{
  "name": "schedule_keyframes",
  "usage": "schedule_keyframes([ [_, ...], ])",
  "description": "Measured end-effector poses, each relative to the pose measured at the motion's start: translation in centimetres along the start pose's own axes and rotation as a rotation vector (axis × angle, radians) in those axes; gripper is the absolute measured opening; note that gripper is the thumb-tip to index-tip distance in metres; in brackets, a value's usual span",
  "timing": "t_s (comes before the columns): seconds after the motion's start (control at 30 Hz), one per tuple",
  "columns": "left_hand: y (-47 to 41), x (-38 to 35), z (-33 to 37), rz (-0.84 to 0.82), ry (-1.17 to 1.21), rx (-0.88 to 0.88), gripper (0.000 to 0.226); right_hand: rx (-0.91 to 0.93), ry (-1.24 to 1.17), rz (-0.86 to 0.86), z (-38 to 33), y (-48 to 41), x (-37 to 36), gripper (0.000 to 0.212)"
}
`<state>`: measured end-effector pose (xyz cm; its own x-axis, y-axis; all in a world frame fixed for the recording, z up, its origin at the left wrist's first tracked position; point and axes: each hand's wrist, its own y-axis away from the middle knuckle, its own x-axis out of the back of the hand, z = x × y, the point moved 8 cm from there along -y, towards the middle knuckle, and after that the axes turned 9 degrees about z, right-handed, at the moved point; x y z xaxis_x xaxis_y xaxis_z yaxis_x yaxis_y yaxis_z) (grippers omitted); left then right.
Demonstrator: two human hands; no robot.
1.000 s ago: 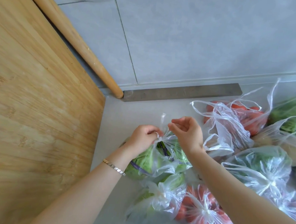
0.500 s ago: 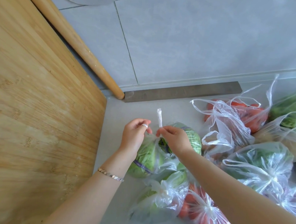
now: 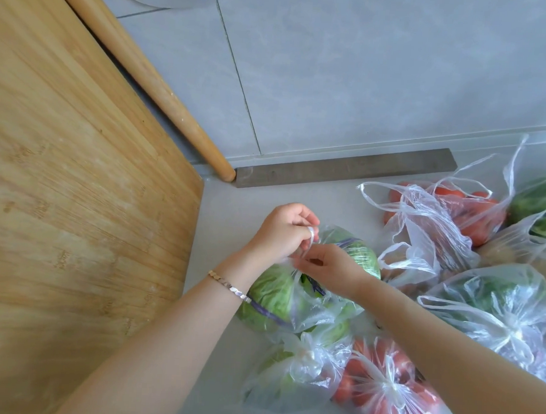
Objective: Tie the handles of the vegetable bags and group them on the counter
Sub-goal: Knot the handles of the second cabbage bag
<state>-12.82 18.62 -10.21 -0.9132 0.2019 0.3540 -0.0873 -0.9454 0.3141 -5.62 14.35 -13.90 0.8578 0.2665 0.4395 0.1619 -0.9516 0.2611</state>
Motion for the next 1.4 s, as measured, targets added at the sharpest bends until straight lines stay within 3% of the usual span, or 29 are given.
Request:
schedule_keyframes([
  [0.13,0.1,0.1,-0.5,-0.024,-0.143,0.002,0.024,-0.096,-0.138,0.079,1.1,-0.1,0.3,0.032],
  [0.23,1.5,0.3,-1.3,-0.081,-0.405,-0.136,0.016,-0.133,-0.240,0.137,1.4,-0.4,0.9,0.031],
  [0.43,2.1,2.6,-2.3,0.146,-0.309,-0.214,0.017,-0.166,-0.421,0.190,1.7,-0.8,1.3,0.020],
  [0.67,1.9,2.8,-3.8,0.203,-0.393,-0.126,0.011,-0.188,-0.516,0.330,2.2,-0.3,1.4,0.022],
  [0.87,1.4,0.9,-2.8,-0.030,-0.420,-0.222,0.019,-0.194,-0.519,0.378,2.0,-0.1,1.6,0.024],
  [1.0,1.1,1.0,-3.4,-0.029,-0.369,-0.168,0.013,-0.227,-0.518,0.406,2.2,0.2,1.6,0.016],
  [1.07,1.3,1.0,-4.3,-0.017,-0.311,-0.085,0.013,-0.252,-0.485,0.430,2.3,0.3,1.7,0.014],
  [1.17,1.3,1.3,-5.4,0.013,-0.250,0.002,0.014,-0.201,-0.361,0.398,2.1,0.5,1.9,0.028],
  [1.27,1.2,1.3,-5.3,0.025,-0.224,0.037,0.013,-0.033,-0.191,0.350,1.3,0.9,1.7,0.027],
  [1.4,1.4,1.3,-5.0,0.028,-0.234,0.020,0.016,0.251,0.112,0.457,-0.9,1.3,1.8,0.023],
])
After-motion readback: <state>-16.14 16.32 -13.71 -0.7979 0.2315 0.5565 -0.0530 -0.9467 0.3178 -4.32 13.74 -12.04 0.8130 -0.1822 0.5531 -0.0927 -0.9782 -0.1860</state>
